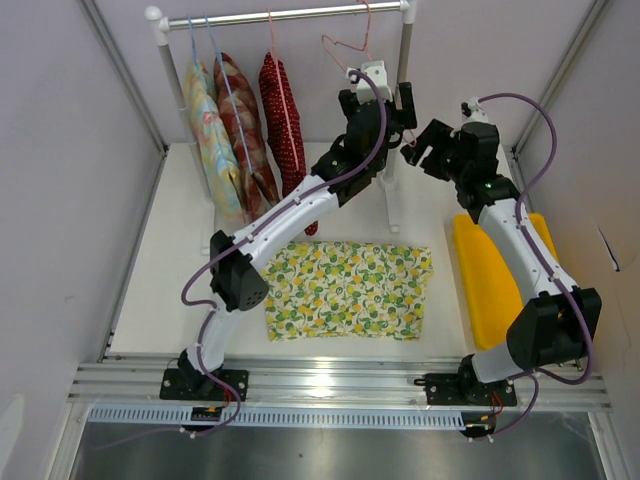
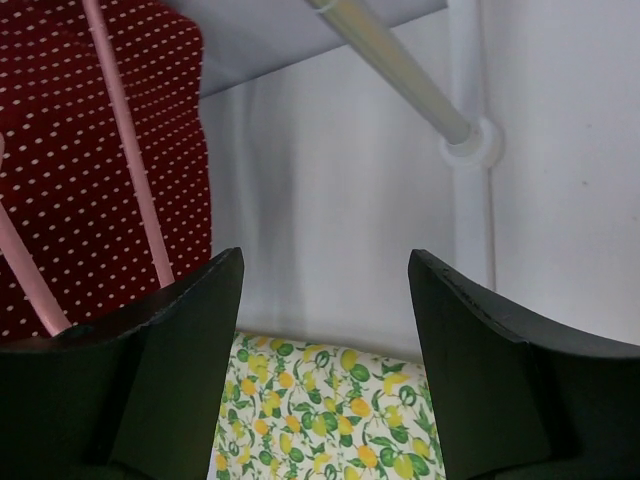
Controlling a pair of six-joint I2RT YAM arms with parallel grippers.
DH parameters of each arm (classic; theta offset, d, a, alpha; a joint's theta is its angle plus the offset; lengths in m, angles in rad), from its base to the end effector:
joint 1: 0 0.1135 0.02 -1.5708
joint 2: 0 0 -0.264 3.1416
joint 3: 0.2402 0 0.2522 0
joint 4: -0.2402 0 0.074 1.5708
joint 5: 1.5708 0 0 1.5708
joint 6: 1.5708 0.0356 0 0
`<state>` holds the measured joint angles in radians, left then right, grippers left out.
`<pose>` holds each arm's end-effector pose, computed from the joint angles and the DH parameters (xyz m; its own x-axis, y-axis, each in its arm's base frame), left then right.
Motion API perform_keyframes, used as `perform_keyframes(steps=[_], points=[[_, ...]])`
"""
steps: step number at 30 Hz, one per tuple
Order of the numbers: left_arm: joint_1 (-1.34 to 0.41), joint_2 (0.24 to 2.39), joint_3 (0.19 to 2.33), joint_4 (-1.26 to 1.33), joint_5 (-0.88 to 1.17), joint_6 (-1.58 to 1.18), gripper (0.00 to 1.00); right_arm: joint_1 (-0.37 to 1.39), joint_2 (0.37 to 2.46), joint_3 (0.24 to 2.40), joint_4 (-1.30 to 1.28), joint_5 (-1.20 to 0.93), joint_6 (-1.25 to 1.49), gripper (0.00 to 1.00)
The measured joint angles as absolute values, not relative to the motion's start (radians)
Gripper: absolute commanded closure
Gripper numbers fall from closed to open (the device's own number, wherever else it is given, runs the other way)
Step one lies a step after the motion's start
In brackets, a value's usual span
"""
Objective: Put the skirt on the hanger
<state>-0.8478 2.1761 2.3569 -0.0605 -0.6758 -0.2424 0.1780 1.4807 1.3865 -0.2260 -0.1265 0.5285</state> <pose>0.3485 -0.3613 0.4459 0.0353 -0.3230 -0.9457 0.1881 0.9315 -0.3112 0.3432 0.0663 0.3787 -0.4155 0.4335 -0.7996 -0.0972 0.8529 0.5129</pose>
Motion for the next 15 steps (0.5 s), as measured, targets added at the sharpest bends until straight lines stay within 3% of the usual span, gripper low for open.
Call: perform_keyframes(steps=[8, 11, 12, 15], points=[[-0.827, 2.211, 2.370, -0.061, -0.669, -0.243, 0.09, 0.220, 1.458, 1.388, -0.210, -0.140, 0.495, 0.27], [-0.817, 2.211, 2.372, -0.060, -0.670, -0.243, 0.21, 0.221, 1.431, 1.371, -0.204, -0.141, 0.492, 0.27], [-0.815, 2.211, 2.372, -0.061, -0.670, -0.243, 0.34, 0.221, 1.419, 1.360, -0.203, -0.140, 0.491, 0.27], [-0.808, 2.211, 2.372, -0.071, -0.670, -0.248, 0.56, 0.221, 1.390, 1.333, -0.203, -0.140, 0.487, 0.27]])
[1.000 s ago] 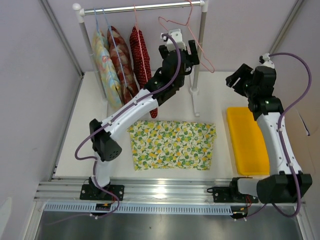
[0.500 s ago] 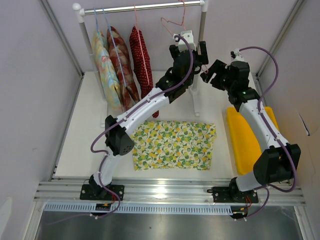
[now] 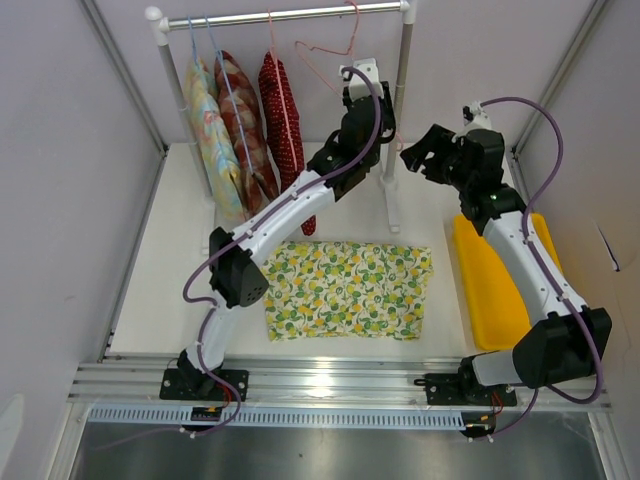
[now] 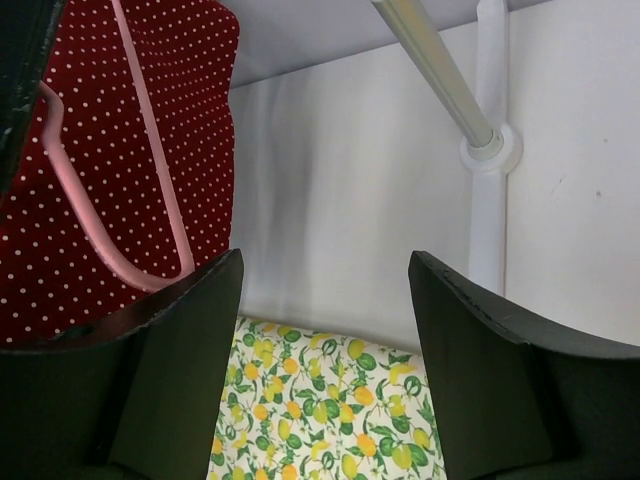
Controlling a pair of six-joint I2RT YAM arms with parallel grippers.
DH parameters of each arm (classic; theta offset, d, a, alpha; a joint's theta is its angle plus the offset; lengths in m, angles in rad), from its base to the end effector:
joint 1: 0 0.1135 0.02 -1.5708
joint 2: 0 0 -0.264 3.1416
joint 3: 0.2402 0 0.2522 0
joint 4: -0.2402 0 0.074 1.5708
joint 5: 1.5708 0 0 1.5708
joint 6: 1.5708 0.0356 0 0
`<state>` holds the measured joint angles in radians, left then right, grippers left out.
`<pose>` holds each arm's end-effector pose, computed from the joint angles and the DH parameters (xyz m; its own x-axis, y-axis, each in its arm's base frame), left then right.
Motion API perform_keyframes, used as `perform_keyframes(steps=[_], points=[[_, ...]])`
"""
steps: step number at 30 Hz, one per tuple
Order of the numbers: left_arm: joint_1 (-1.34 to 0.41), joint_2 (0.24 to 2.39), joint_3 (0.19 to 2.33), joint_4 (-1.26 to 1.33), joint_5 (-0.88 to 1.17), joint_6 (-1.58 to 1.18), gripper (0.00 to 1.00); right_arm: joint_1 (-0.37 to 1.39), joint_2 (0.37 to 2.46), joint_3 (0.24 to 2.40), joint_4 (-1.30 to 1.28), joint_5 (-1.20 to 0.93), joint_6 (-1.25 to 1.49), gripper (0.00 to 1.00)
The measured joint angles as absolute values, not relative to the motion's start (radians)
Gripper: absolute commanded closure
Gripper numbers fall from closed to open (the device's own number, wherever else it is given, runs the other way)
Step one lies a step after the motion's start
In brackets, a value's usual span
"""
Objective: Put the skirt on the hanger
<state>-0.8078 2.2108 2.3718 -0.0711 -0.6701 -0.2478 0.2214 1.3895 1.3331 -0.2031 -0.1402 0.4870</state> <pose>0.3694 -0.3543 0.4329 0.0261 -0.3054 -0.9519 0.1500 0.9426 -0.2983 0.3169 0.0764 0.3912 -0.3846 0.3884 -0.8374 -0.1914 0.8539 0.4840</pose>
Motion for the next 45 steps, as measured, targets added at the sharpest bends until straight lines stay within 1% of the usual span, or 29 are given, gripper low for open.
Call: perform_keyframes(steps=[1, 2, 3, 4, 13, 21, 25, 31, 37, 45], points=[[-0.805, 2.211, 2.372, -0.075, -0.670, -0.255, 0.70, 0.221, 1.384, 1.328, -0.203, -0.140, 0.485, 0.28], [-0.803, 2.211, 2.372, -0.079, -0.669, -0.263, 0.76, 0.221, 1.381, 1.325, -0.202, -0.141, 0.484, 0.28], [-0.801, 2.211, 2.371, -0.085, -0.670, -0.265, 0.93, 0.221, 1.379, 1.322, -0.203, -0.141, 0.481, 0.28], [-0.799, 2.211, 2.370, -0.093, -0.675, -0.272, 1.00, 0.221, 1.378, 1.319, -0.202, -0.140, 0.478, 0.28], [-0.788, 2.178, 2.339, -0.156, -0.638, -0.247, 1.00, 0.217, 1.351, 1.263, -0.208, -0.141, 0.473, 0.30], [-0.777, 2.022, 2.236, -0.169, -0.567, -0.205, 1.00, 0.205, 1.332, 1.256, -0.212, -0.149, 0.473, 0.30], [-0.758, 1.942, 2.210, -0.181, -0.504, -0.211, 1.00, 0.198, 1.320, 1.256, -0.213, -0.152, 0.473, 0.30], [-0.719, 1.887, 2.181, -0.287, -0.363, -0.255, 1.00, 0.183, 1.291, 1.256, -0.244, -0.152, 0.474, 0.30], [-0.709, 1.763, 1.994, -0.346, -0.164, -0.262, 1.00, 0.176, 1.238, 1.256, -0.316, -0.151, 0.474, 0.29], [-0.703, 1.532, 1.708, -0.355, 0.102, -0.263, 1.00, 0.175, 1.137, 1.253, -0.394, -0.152, 0.457, 0.28]])
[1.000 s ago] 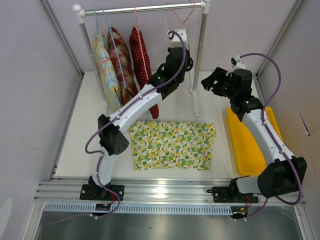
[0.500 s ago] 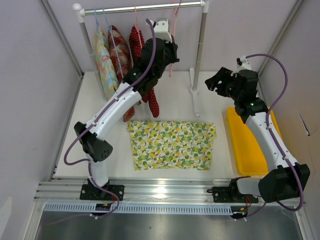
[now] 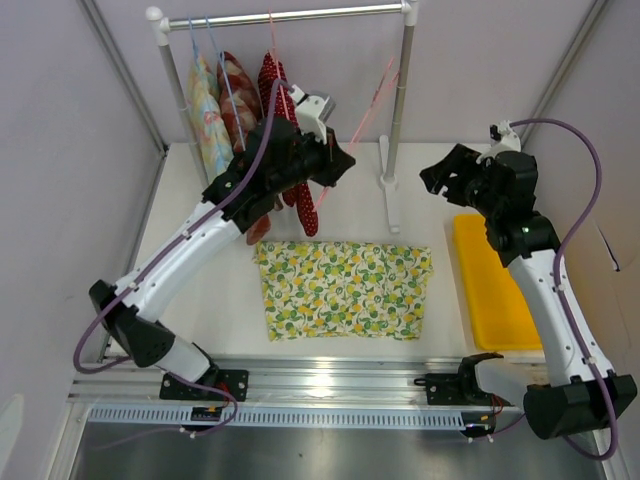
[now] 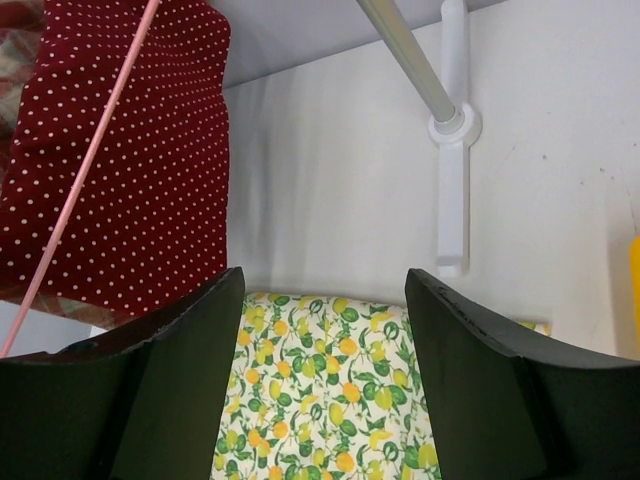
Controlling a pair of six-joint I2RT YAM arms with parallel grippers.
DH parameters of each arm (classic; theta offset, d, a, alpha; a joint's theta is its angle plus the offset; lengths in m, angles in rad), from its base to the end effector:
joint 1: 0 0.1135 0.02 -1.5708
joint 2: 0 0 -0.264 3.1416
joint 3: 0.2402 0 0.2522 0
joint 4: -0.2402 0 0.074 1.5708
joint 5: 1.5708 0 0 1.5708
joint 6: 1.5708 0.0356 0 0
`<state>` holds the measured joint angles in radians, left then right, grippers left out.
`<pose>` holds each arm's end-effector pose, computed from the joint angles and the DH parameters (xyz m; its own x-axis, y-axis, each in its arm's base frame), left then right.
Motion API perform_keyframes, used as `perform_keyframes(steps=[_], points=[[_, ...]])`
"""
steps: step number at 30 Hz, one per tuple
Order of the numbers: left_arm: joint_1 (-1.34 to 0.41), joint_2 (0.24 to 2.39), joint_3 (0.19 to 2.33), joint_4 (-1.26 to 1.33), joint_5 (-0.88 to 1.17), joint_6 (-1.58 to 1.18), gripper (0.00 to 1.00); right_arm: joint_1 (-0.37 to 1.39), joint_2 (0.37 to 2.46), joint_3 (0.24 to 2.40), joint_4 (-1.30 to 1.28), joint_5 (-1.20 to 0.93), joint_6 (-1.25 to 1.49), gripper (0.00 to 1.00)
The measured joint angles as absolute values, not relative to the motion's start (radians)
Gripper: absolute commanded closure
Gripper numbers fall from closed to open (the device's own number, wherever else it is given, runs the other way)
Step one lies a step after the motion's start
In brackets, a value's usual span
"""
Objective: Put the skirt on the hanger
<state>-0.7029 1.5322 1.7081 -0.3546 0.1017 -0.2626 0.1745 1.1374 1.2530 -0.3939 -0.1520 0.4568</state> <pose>0.2633 -0.2278 0.4598 -0.3177 -0.0693 -0.9457 0.6595 0.7005 -0.2729 0.2458 0.0488 0.4109 -0.3817 0.3754 -0.8446 -0.1634 0.8720 0.4614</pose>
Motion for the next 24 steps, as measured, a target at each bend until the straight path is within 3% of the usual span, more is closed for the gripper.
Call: perform_keyframes(steps=[8, 14, 24], points=[[-0.693, 1.279, 1.275, -0.254, 0.379, -0.325, 1.00, 0.205, 0.936, 1.166, -0.452, -0.195, 0.427, 0.22], [-0.693, 1.192, 0.998, -0.192, 0.506, -0.390, 1.00, 0.429, 0.802, 1.110, -0.452, -0.179, 0.393, 0.17], [-0.697, 1.118, 0.877, -0.106, 0.591, -0.446, 1.00, 0.759, 0.900, 1.068, -0.417, 0.048, 0.361, 0.10]])
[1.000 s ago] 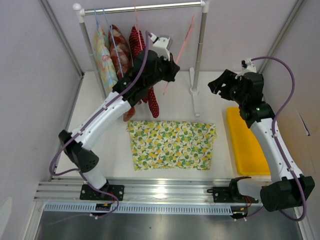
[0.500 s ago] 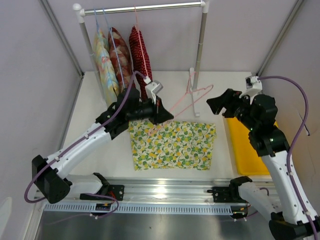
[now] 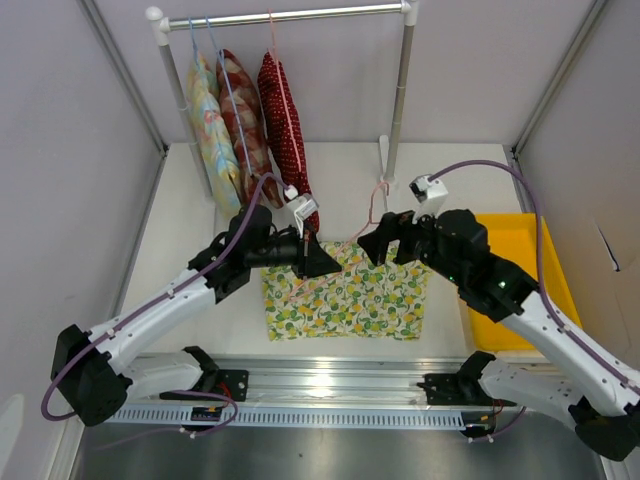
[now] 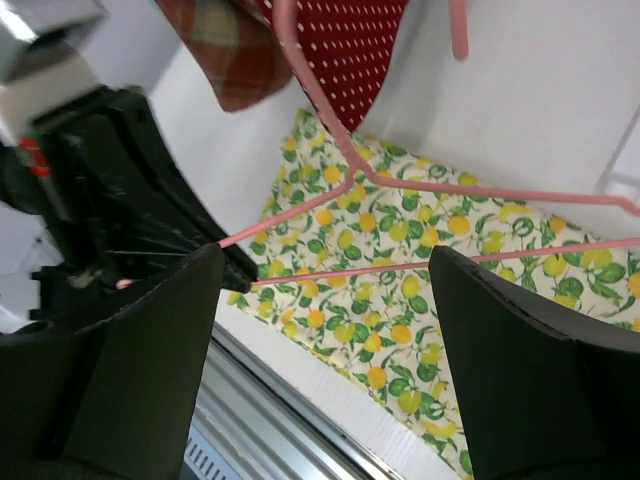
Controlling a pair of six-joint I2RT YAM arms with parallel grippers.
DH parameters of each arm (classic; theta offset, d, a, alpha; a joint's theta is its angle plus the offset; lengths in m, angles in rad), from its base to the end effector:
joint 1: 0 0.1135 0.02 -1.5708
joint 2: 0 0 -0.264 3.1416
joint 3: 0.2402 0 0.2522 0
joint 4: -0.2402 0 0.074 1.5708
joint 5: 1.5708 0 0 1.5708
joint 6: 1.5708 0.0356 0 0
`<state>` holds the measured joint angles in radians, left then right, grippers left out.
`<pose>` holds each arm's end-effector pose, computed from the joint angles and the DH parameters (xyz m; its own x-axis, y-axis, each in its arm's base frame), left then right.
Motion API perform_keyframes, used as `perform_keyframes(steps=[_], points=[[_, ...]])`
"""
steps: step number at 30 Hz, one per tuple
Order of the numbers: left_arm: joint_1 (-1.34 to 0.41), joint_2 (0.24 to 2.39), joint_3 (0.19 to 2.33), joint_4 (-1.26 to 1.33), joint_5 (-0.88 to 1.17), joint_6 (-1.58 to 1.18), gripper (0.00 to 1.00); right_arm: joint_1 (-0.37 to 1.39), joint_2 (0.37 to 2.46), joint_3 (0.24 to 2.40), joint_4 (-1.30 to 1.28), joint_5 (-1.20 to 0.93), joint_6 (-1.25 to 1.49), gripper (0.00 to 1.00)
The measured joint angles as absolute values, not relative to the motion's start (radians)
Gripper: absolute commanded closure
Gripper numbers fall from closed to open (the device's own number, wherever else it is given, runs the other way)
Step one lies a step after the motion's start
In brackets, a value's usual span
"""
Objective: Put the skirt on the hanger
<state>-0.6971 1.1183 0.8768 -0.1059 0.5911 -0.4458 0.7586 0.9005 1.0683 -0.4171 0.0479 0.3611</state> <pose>0.1821 -0.1784 0.3153 -0.6386 0.0678 -0.7666 0.7309 0.3651 -0.5766 0.1417 0.1320 0.3934 -0.3984 0.1086 -0.9108 -0.5480 0.7680 0.3313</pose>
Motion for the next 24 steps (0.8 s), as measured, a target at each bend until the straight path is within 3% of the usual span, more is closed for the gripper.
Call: perform_keyframes(steps=[10, 14, 19, 20, 21, 22, 24], points=[[-0.719, 1.113, 0.831, -0.081, 0.611, -0.445, 1.00, 0.820, 1.042, 1.063, -0.358, 0.202, 0.352, 0.12], [-0.725, 1.108, 0.803, -0.084, 0.616, -0.444, 1.00, 0.833, 1.059, 1.070, -0.347, 0.243, 0.334, 0.25], [-0.727, 1.095, 0.796, -0.092, 0.628, -0.440, 1.00, 0.839, 1.070, 1.074, -0.331, 0.273, 0.317, 0.62], [-0.727, 1.093, 0.796, -0.092, 0.632, -0.436, 1.00, 0.842, 1.070, 1.074, -0.331, 0.280, 0.317, 0.77], [-0.727, 1.093, 0.796, -0.092, 0.633, -0.435, 1.00, 0.847, 1.070, 1.074, -0.332, 0.284, 0.313, 0.83], [-0.727, 1.093, 0.796, -0.092, 0.632, -0.435, 0.96, 0.854, 1.070, 1.074, -0.332, 0.287, 0.315, 0.93], [-0.727, 1.092, 0.796, -0.105, 0.633, -0.426, 0.78, 0.867, 1.071, 1.074, -0.345, 0.308, 0.304, 1.00]])
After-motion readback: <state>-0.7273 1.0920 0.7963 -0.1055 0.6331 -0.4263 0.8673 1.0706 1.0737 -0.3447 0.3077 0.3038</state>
